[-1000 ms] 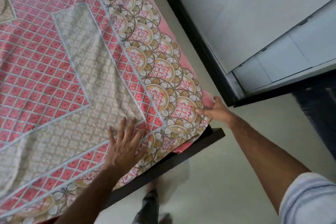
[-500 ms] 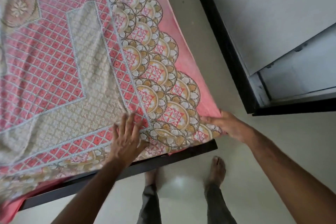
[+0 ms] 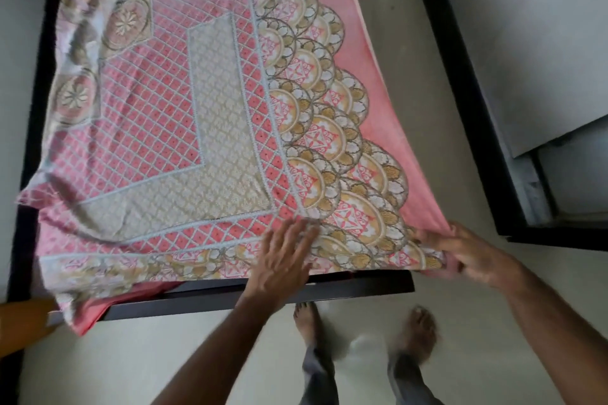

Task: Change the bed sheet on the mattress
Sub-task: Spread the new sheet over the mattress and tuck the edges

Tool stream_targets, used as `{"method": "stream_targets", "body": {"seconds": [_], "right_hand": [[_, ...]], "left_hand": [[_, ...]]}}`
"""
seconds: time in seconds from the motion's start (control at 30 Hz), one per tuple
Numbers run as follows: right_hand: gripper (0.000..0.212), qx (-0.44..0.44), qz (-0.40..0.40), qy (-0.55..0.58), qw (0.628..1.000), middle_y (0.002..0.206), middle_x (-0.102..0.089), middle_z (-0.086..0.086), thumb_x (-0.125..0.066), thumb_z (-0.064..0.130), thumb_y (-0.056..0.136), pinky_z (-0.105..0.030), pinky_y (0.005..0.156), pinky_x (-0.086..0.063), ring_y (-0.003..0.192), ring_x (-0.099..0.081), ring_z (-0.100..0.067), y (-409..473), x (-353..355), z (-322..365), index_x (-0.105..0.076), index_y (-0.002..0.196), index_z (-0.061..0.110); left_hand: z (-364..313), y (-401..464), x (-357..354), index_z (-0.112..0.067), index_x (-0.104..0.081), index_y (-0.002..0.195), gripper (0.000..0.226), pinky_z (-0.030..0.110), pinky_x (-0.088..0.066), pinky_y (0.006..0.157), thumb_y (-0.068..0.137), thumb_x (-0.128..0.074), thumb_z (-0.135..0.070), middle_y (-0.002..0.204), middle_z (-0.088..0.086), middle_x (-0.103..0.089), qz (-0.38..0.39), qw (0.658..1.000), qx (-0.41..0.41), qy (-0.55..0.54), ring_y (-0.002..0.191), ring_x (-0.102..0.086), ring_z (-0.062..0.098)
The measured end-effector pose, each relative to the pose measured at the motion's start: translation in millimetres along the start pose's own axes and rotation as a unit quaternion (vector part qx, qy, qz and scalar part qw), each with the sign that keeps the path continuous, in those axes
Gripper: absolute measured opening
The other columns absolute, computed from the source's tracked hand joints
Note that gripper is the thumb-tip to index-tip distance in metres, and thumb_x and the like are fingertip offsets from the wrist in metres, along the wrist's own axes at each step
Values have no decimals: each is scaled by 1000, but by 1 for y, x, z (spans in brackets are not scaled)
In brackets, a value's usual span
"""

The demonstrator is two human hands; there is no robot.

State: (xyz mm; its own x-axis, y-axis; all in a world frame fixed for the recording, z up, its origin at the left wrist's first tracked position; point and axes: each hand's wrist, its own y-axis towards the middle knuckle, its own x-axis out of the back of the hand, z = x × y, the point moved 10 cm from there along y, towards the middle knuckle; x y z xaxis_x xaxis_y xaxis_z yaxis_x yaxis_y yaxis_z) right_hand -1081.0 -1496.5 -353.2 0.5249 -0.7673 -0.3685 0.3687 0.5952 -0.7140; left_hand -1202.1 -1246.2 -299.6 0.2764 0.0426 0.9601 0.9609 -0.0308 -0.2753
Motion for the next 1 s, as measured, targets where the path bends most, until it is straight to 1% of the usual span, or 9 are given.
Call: {"method": "stream_targets", "body": {"seconds": [0.1,0.2,0.27,0.33,0.4,0.53,0.7,0.9,1.0], "right_hand": [[38,-33,-26,-16,999,110,-72,-25,-73,15,81,-44,82,-61,95,-72,-35,10,12,-9,-69,112,-4],[24,-63,-123,-155,978,89,-77,-11,-73,4,86,-25,68,-59,75,-74,-18,27,26,-20,-69,108,-6],[42,-54,-223,-314,921,86,-72,-7,-79,4,74,-32,74,-55,84,-71,-26,34,37,-15,-66,112,-5],[59,2,-354,-400,846,111,-64,-25,-76,1,70,-48,89,-51,106,-61,-44,27,33,9,-57,126,-4],[60,130,-418,-433,788,127,-52,-34,-71,-2,79,-55,97,-43,117,-51,-49,10,-7,44,-48,135,-6],[54,363,-248,-604,665,144,-45,-20,-53,15,92,-55,104,-42,129,-46,-39,23,-156,75,-46,144,1],[64,316,-24,-771,552,161,-28,-10,-51,36,98,-51,122,-23,148,-29,-31,87,-302,14,-31,155,14],[76,327,35,-834,444,163,-29,-4,-54,50,89,-55,119,-24,150,-28,-27,155,-457,-25,-34,155,18],[83,321,56,-844,426,166,-19,-5,-52,55,88,-60,119,-20,153,-19,-29,196,-547,-42,-26,158,19]], "left_hand": [[-7,0,-1,-24,-39,151,79,54,-47,104,82,-75,-38,147,8,-50,23,1000,13,-9,138,-47,32],[-3,6,6,-27,-41,142,79,53,-49,100,74,-79,-31,140,5,-52,36,998,41,-44,132,-49,31],[-2,10,16,-28,-40,137,67,50,-47,99,79,-73,-31,139,3,-51,33,996,33,-73,128,-49,30],[10,8,25,-26,-43,135,55,48,-46,98,86,-67,-29,137,2,-51,26,994,29,-98,123,-50,27],[35,-3,28,-27,-39,136,52,50,-47,99,90,-63,-27,138,2,-50,16,993,50,-102,123,-51,27],[116,-56,2,-31,-32,147,57,53,-36,111,96,-57,-32,152,-3,-33,58,976,176,-116,141,-33,23],[226,-149,-25,-34,-29,146,57,60,-36,109,95,-54,-33,158,-6,-24,46,948,288,-130,148,-25,23],[360,-233,-51,-30,-29,148,53,68,-25,114,97,-44,-35,160,3,-26,1,942,312,-121,154,-16,34],[449,-289,-64,-22,-32,149,55,65,-28,113,99,-43,-42,160,9,-29,-43,898,410,-152,151,-23,37]]}}
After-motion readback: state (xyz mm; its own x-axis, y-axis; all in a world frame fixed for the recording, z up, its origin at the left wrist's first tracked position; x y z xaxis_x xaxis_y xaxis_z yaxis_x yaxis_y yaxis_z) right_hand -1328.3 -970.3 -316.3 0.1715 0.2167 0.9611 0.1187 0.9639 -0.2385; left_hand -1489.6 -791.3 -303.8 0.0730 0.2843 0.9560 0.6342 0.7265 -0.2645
